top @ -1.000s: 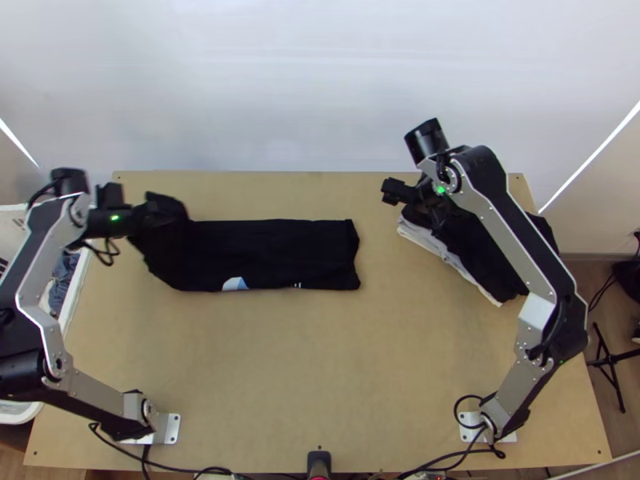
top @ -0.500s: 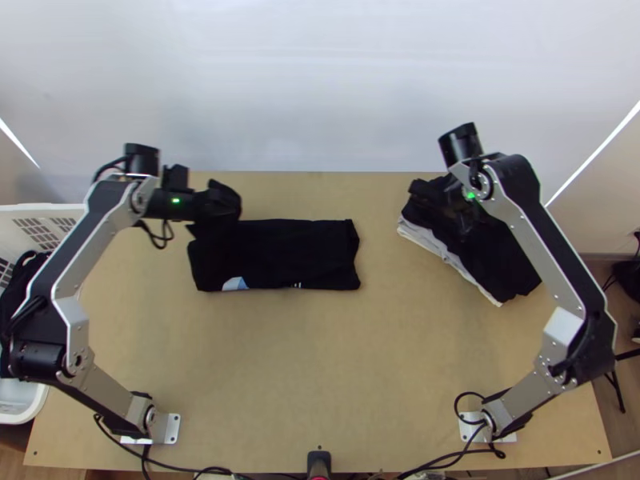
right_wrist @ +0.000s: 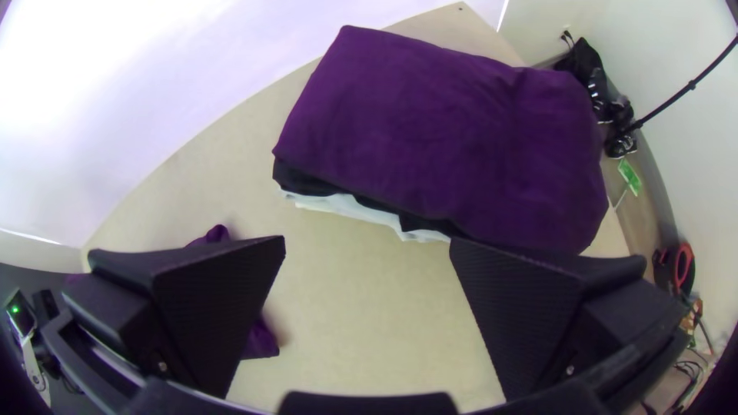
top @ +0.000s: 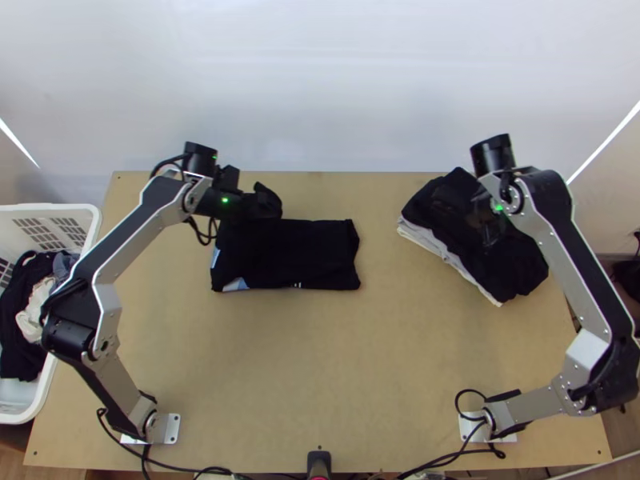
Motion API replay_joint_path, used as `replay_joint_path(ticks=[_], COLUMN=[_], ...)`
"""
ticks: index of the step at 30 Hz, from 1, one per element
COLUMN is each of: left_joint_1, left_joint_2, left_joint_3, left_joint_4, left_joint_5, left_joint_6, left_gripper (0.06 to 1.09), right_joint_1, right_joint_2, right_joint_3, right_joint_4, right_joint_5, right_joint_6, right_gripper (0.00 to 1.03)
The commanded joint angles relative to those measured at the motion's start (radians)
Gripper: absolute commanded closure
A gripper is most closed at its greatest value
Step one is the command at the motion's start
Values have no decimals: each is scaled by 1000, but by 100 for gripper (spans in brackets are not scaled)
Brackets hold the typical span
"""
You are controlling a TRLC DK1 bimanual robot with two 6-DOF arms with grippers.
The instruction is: Fold the t-shirt
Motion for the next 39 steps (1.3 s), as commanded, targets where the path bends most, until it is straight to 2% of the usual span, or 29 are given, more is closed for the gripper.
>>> replay_joint_path(ticks=[1, 4, 5, 6, 7, 8, 12, 16, 19, 25, 29, 30, 33, 35, 36, 37, 39], left_joint_1=[-67, -92, -101, -116, -130, -148, -268, -325, -274, -78, 29, 43, 69, 82, 83, 80, 80], left_joint_2=[48, 61, 69, 72, 72, 74, 58, 43, 11, -43, -66, -75, -84, -83, -80, -83, -100], left_joint_3=[39, 45, 51, 51, 48, 48, 38, 30, 53, 45, 2, -19, -62, -82, -94, -110, -139], left_joint_4=[9, 10, 6, -1, 10, 30, 101, 242, 315, 314, 273, 273, 273, 277, 276, 276, 276], left_joint_5=[-6, -12, -12, -9, -1, 0, -3, -3, 0, -3, -7, -26, -121, -198, -257, -325, -429], left_joint_6=[-22, -22, -23, -23, -20, -28, -68, -140, -215, -201, -149, -123, -79, -68, -26, 24, 104], left_gripper=[105, 104, 87, 56, 19, 9, 10, 10, 10, 10, 10, 10, 10, 10, 10, 10, 10], right_joint_1=[-41, -50, -55, -58, -64, -69, -64, -13, 22, 111, 181, 189, 180, 174, 171, 169, 168], right_joint_2=[-43, -61, -67, -73, -80, -84, -96, -101, -98, -72, -20, 3, 85, 124, 143, 158, 190], right_joint_3=[-34, -48, -55, -62, -68, -74, -109, -146, -158, -201, -269, -276, -269, -273, -279, -279, -275], right_joint_4=[4, 2, 4, 4, 2, 4, 4, 27, 43, 91, 152, 172, 223, 298, 341, 382, 447], right_joint_5=[0, 0, 0, 0, 0, 0, -2, -2, -2, -19, -181, -254, -559, -698, -764, -798, -806], right_joint_6=[-5, -5, -5, -5, -6, -5, 7, 37, 49, 107, 178, 176, 165, 152, 145, 141, 96], right_gripper=[3, 3, 3, 3, 3, 3, 3, 3, 3, 3, 3, 3, 7, 7, 7, 7, 7])
